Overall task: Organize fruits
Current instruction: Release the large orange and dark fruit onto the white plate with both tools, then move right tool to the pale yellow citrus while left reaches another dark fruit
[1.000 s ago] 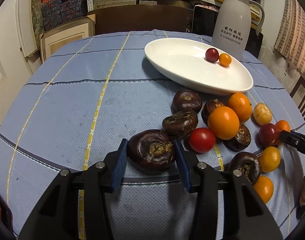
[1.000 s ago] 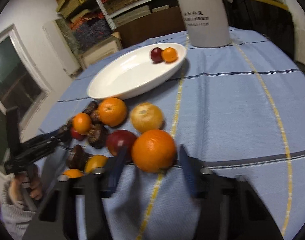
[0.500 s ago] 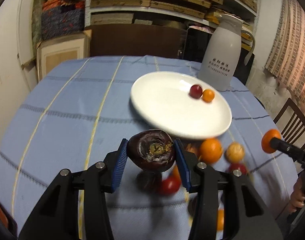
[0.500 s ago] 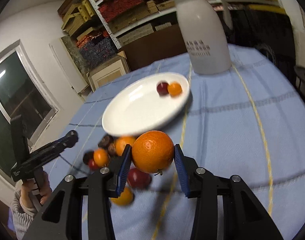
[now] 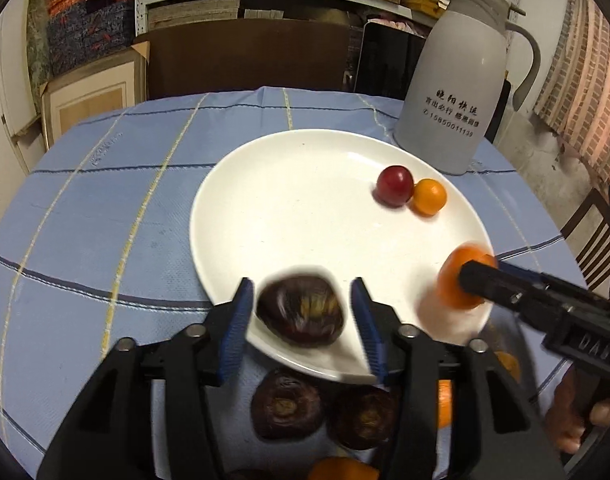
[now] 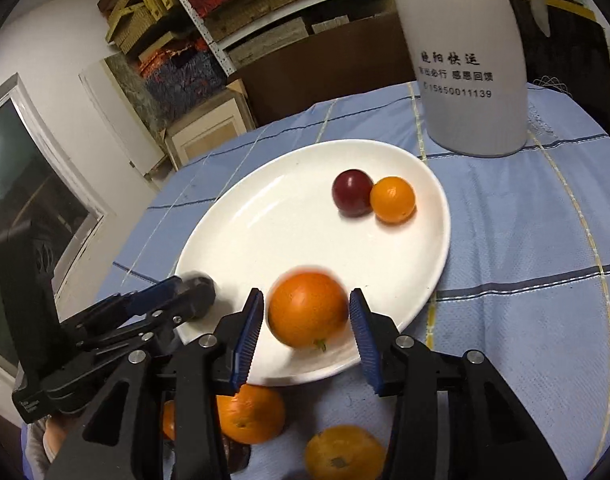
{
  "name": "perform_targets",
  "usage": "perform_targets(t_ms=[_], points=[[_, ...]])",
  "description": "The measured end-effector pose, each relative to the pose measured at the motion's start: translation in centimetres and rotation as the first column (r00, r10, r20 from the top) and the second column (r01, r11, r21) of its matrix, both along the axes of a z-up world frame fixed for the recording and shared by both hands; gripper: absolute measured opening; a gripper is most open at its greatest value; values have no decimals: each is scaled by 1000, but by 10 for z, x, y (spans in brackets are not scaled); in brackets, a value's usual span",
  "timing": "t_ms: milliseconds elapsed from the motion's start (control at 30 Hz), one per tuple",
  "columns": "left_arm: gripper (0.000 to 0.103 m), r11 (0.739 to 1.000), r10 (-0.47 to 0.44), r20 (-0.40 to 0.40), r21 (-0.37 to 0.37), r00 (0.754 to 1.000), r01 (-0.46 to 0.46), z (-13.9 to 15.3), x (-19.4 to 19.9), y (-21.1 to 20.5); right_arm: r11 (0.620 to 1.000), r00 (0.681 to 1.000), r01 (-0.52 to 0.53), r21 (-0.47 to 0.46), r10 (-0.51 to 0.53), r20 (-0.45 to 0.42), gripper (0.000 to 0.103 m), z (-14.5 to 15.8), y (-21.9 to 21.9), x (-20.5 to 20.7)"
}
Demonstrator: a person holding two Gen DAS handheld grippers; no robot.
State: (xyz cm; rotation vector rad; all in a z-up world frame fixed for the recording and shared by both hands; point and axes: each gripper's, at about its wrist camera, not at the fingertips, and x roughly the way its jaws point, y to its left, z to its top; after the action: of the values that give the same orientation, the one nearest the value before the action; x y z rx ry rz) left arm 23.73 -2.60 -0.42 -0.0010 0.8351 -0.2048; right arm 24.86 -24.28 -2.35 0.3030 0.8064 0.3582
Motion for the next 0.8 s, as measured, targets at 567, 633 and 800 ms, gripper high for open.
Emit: perform_targets(t_ms=[567,633,800], points=[[75,992,124,36,-10,992,-124,-5,-75,61,993,993,101,58,-104,62,67,3,-51,-82],[75,994,112,23,1,993,-112,-10,-77,59,991,992,111,78,-116,58,69,2,-56,-86],[75,997,75,7,24,997,-75,-16,-70,46,985,989,136,103,-141,48,73,0,-65,-88]])
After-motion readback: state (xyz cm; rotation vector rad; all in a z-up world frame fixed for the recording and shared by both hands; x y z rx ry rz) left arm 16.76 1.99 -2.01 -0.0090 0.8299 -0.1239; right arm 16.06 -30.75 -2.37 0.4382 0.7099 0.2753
